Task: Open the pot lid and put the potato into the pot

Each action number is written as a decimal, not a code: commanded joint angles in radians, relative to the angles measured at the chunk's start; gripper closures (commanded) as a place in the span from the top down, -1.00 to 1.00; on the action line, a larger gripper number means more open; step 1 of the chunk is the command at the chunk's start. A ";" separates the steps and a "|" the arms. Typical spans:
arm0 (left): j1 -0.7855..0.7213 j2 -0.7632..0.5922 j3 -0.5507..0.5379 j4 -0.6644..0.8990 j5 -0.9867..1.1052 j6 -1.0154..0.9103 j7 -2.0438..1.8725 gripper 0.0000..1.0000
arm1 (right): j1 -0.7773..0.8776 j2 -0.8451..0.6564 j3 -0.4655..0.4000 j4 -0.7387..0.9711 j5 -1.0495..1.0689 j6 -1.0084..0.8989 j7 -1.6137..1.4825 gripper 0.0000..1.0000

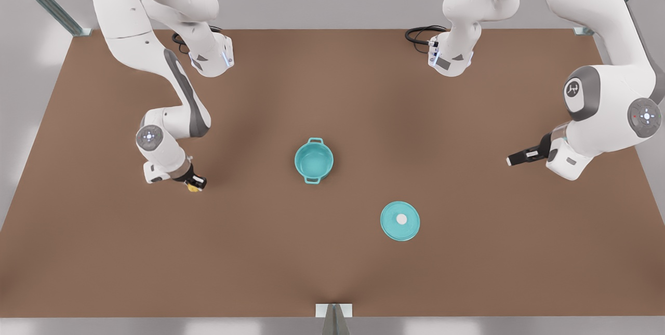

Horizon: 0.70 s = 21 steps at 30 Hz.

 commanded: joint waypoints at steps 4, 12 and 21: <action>0.002 -0.009 0.006 0.001 0.002 -0.004 0.156 1.00 | 0.135 -0.016 0.001 0.106 0.051 -0.250 0.322 0.08; 0.002 -0.014 0.004 0.001 0.002 -0.008 0.127 1.00 | 0.329 0.071 0.001 0.370 0.117 -0.463 0.563 0.07; 0.002 -0.014 0.004 0.000 0.002 -0.010 0.127 1.00 | 0.508 0.229 -0.005 0.539 0.116 -0.478 0.784 0.07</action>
